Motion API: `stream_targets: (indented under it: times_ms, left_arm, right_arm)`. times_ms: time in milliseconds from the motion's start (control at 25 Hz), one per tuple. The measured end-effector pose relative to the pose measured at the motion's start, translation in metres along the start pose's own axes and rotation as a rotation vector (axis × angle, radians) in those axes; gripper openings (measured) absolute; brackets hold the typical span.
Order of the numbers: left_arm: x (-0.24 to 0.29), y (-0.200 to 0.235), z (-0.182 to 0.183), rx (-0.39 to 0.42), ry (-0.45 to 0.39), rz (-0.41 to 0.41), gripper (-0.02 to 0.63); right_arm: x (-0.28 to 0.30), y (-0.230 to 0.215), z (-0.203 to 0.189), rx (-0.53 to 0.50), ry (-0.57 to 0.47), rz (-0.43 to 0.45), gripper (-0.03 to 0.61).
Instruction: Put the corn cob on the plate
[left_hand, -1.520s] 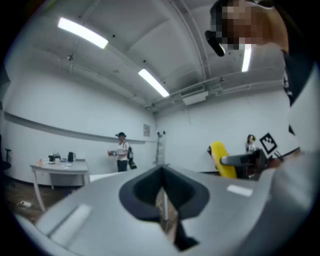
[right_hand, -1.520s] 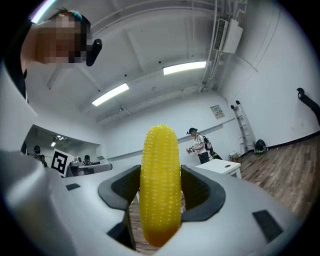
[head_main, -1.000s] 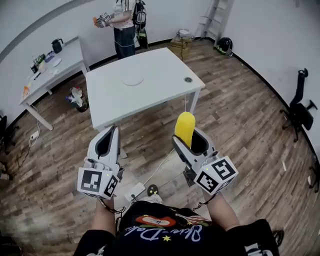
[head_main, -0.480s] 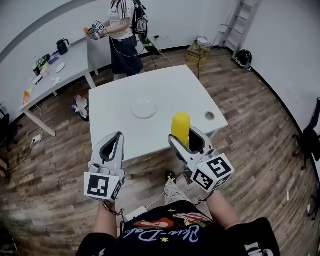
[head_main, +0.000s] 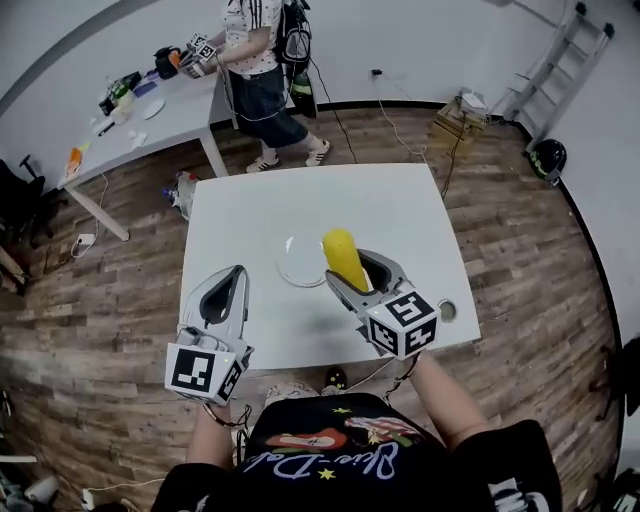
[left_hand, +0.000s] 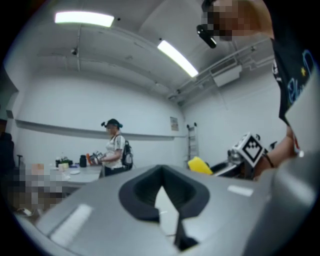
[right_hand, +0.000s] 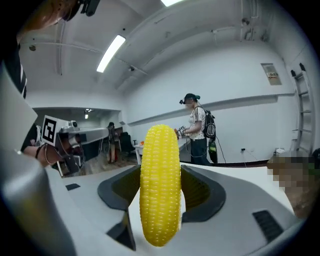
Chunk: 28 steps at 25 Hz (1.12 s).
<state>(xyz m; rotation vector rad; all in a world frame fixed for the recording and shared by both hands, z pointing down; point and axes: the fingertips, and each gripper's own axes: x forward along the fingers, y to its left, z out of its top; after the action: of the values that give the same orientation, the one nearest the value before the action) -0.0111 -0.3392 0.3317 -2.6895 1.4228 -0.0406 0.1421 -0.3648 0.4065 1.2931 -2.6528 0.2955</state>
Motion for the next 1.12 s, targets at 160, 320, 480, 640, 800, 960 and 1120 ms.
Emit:
stream_targets:
  times_ms: [160, 320, 480, 640, 800, 960, 1120]
  left_arm:
    - [0.017, 0.025, -0.009, -0.034, 0.024, 0.051, 0.003]
    - [0.032, 0.042, -0.007, -0.037, 0.022, 0.062, 0.003]
    - [0.039, 0.059, -0.014, -0.059, 0.021, 0.081, 0.003]
    - [0.046, 0.067, -0.021, -0.069, 0.029, 0.081, 0.003]
    - [0.046, 0.082, -0.025, -0.089, 0.029, 0.101, 0.003]
    - [0.045, 0.089, -0.031, -0.071, 0.052, 0.124, 0.003]
    - [0.044, 0.090, -0.035, -0.086, 0.062, 0.139, 0.003]
  right_arm:
    - [0.054, -0.021, -0.031, 0.004, 0.161, 0.049, 0.241]
    - [0.102, -0.031, -0.060, -0.011, 0.312, 0.081, 0.242]
    - [0.140, -0.032, -0.093, 0.012, 0.443, 0.115, 0.242]
    - [0.162, -0.034, -0.120, 0.013, 0.572, 0.131, 0.242]
    - [0.176, -0.042, -0.136, -0.027, 0.686, 0.110, 0.242]
    - [0.181, -0.041, -0.152, -0.054, 0.787, 0.132, 0.242]
    - [0.182, -0.039, -0.165, -0.099, 0.860, 0.142, 0.242]
